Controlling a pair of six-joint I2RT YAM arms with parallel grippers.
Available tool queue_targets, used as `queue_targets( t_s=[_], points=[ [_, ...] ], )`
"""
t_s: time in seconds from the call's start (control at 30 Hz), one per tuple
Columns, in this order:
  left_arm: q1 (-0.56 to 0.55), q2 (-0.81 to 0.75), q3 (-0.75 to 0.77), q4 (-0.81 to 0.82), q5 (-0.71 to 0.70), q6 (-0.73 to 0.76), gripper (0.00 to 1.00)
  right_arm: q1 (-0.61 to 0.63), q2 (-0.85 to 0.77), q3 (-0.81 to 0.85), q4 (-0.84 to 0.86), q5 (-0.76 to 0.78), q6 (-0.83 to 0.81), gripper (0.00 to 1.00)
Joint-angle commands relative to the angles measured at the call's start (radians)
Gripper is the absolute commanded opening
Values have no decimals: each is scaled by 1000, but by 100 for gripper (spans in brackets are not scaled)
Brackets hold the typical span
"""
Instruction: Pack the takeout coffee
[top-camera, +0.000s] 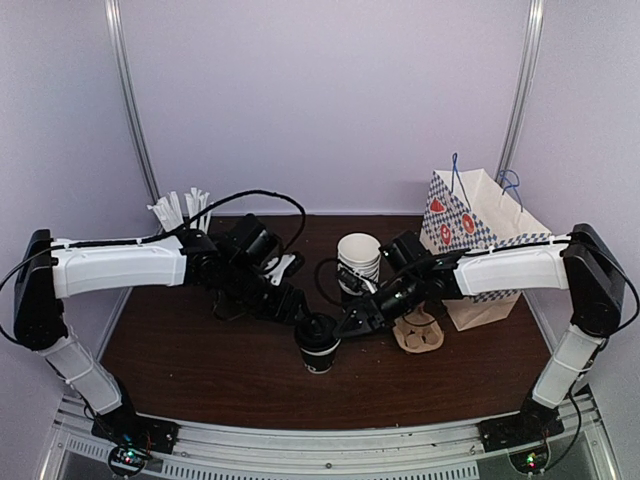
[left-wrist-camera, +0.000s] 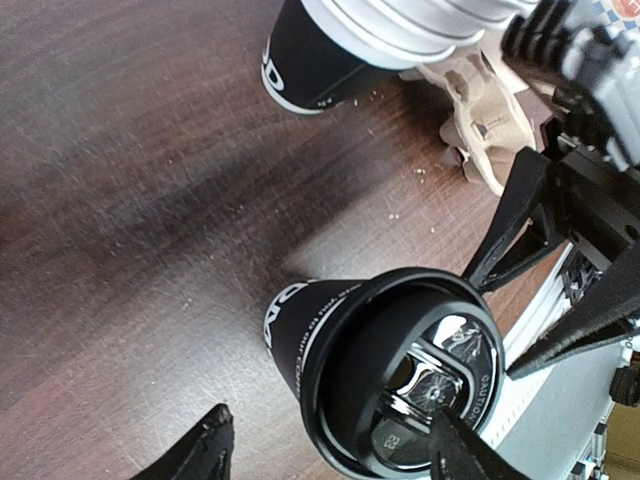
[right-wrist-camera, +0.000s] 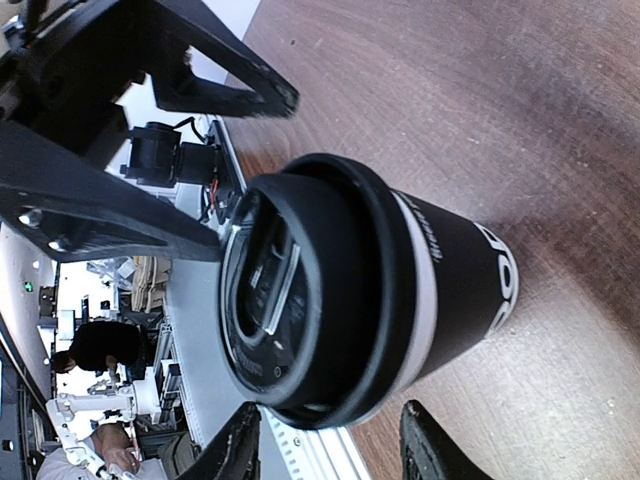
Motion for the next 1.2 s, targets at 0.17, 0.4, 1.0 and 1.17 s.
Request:
queue_targets(
  t_s=[0.17, 0.4, 1.0, 1.17],
  points=[
    [-1, 41, 14, 38, 77, -10, 57, 18, 32, 15, 44, -44, 13, 45],
    [-2, 52, -15, 59, 93, -25, 49, 19, 52, 10, 53, -45, 27, 39],
    [-6, 103, -44, 90, 97, -33, 50, 19, 100, 10, -50, 62, -4, 18],
    [-6, 120, -55, 105, 104, -36, 50, 17, 137, 27, -55, 42, -8, 22]
  ],
)
